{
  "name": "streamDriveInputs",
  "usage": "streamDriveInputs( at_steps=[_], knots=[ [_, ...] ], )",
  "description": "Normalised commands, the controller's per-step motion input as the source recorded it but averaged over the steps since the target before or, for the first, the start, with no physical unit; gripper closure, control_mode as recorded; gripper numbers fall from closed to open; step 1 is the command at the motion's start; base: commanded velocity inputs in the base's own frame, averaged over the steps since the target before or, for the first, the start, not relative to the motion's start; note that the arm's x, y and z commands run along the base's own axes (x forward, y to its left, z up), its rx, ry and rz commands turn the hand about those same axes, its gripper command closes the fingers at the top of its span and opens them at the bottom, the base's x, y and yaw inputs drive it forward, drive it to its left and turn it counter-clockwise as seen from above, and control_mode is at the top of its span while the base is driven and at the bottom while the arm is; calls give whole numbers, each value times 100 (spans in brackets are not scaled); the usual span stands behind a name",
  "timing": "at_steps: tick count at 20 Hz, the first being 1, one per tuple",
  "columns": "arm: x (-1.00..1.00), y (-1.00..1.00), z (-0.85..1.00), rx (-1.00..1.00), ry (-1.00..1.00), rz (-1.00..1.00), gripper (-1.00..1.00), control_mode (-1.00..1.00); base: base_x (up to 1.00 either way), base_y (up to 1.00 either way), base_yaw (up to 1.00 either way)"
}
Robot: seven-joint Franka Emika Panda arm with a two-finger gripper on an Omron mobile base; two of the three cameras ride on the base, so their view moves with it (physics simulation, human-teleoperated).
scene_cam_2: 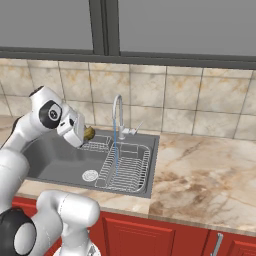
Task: Soak the sponge with water for a few seconds and then drop it inside the sink.
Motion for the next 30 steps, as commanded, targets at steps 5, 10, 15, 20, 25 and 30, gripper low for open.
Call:
streamDriveInputs(
  at_steps=[5, 10, 15, 20, 25, 30],
  knots=[
    [0, -2, -18, 0, 0, 0, 100, -100, 0, 0, 0],
    [2, -6, -34, 0, 0, 0, 100, -100, 0, 0, 0],
    [5, -16, -6, 0, 0, 0, 100, -100, 0, 0, 0],
    [23, -16, 0, 0, 4, 0, 100, -100, 0, 0, 0],
    [15, -11, -3, 0, 5, -1, 100, -100, 0, 0, 0],
    [18, -4, -5, 0, 3, -2, 100, -100, 0, 0, 0]
  ],
)
